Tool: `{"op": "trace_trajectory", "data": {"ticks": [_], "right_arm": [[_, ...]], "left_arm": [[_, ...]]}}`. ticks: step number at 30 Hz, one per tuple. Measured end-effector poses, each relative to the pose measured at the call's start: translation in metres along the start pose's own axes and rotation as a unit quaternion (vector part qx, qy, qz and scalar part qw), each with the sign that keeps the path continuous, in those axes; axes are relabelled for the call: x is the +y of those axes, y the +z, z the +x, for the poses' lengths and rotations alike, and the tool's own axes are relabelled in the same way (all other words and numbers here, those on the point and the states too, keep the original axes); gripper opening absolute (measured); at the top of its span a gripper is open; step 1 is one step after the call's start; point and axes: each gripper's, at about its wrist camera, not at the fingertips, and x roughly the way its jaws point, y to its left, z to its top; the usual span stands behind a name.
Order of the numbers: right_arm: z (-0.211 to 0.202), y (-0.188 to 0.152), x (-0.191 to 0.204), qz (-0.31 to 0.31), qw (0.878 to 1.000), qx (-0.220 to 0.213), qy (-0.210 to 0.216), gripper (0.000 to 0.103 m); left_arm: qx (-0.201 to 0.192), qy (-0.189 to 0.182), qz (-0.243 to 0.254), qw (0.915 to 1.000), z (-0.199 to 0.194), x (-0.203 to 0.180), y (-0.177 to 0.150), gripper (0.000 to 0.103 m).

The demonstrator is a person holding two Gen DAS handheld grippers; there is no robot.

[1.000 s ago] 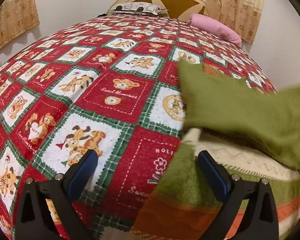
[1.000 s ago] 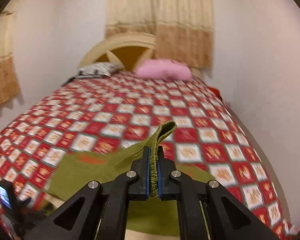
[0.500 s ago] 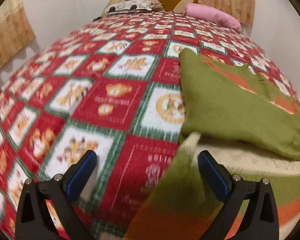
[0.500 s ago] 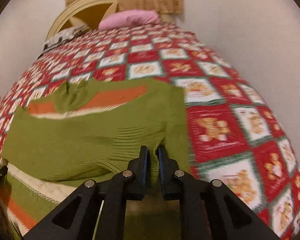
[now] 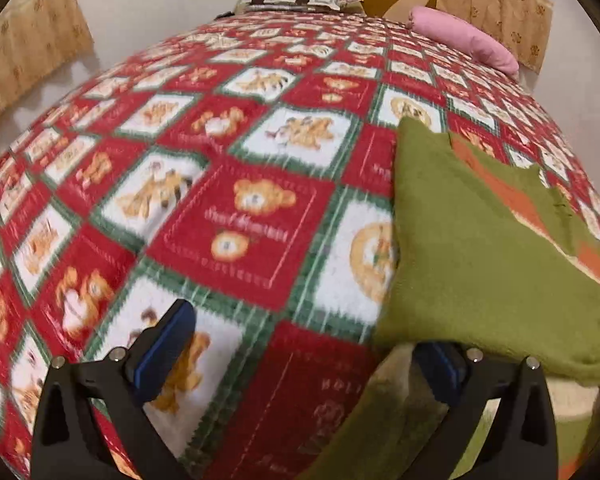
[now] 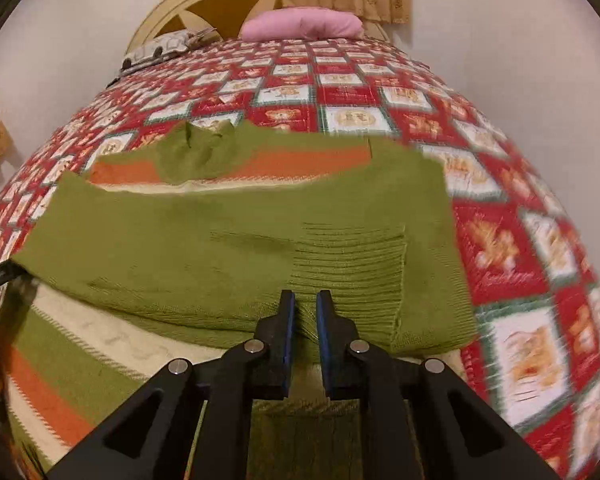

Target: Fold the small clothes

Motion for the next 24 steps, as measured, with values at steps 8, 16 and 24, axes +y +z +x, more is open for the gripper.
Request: {"op": "trace_trajectory", "data": {"ticks": [8,16,24], "right_arm": [[-0.029,0.0,-0.003,0.008,1.0,-0.024,0.004,0.013],[-0.032,0.001,0.007,-0.024,0.999,-0.024,-0.015,0.027],[-0.01,-0.012,0.014,-0.055,0.998,0.003,-0.03,0.036]], "left_arm": [[-0.084,0.047,0.053,0.9939,-0.053,-0.01,-0.016,0.103],[-0.142,0.032,0.105,0.9838,-0.06,-0.053,0.008,0.103],[-0.074,0.072,0.134,0.9855,-0.018,-0.059,-0.001,0.103]]}}
